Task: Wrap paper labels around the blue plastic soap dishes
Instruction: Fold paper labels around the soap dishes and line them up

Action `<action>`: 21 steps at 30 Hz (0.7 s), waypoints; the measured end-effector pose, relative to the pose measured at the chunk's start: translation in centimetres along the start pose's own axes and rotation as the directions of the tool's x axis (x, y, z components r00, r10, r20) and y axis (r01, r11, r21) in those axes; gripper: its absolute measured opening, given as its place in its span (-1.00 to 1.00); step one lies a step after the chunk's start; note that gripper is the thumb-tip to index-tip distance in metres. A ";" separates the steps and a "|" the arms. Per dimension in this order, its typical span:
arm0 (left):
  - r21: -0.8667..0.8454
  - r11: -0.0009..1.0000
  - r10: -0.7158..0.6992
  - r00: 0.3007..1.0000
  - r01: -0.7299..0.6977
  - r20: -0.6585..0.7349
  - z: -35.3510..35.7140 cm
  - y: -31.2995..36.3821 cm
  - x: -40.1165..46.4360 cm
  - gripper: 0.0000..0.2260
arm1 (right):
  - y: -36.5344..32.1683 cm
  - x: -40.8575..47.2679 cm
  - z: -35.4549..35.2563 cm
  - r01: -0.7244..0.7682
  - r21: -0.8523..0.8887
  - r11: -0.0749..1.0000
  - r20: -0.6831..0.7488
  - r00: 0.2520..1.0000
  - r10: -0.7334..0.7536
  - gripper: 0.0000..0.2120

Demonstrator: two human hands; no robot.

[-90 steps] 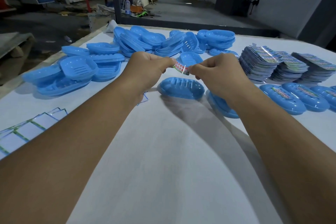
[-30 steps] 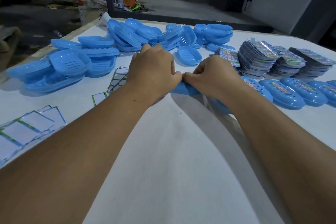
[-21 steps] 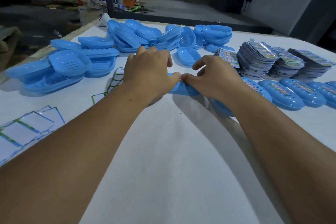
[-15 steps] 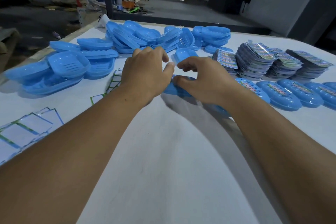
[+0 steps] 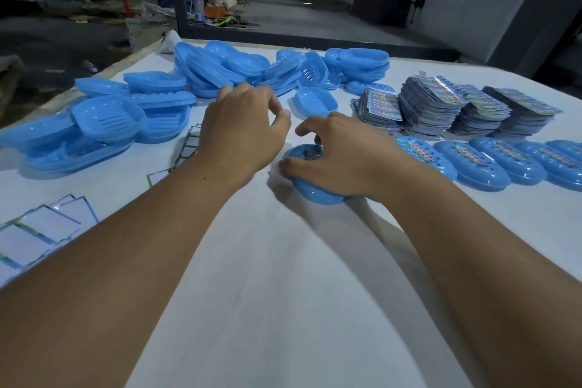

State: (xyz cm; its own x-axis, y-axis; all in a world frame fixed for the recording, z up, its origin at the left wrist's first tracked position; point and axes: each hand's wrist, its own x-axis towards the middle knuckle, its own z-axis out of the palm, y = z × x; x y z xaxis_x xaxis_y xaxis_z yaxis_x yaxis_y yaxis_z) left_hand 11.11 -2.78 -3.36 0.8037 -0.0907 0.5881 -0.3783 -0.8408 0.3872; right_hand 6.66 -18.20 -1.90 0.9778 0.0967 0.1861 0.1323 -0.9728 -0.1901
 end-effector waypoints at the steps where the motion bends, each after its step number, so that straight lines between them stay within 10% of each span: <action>1: 0.014 1.000 0.006 1.000 -0.006 0.000 0.0 0.0 0.0 -0.82 | 0.2 0.0 0.0 -0.015 -0.007 1.000 -0.006 1.000 0.015 -0.36; 21: 0.004 1.000 0.027 0.999 -0.027 0.047 -0.1 -0.1 -0.1 -0.82 | 2.9 -0.3 -1.6 -0.111 0.059 0.992 0.019 0.994 0.111 -0.42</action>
State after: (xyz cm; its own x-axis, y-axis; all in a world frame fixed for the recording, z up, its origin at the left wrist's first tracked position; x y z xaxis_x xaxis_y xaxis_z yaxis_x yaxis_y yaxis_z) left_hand 11.01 -2.63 -3.43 0.8137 -0.1382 0.5646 -0.3984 -0.8399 0.3685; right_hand 6.54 -21.41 -0.99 0.9893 -0.0076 0.1460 0.0319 -0.9633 -0.2665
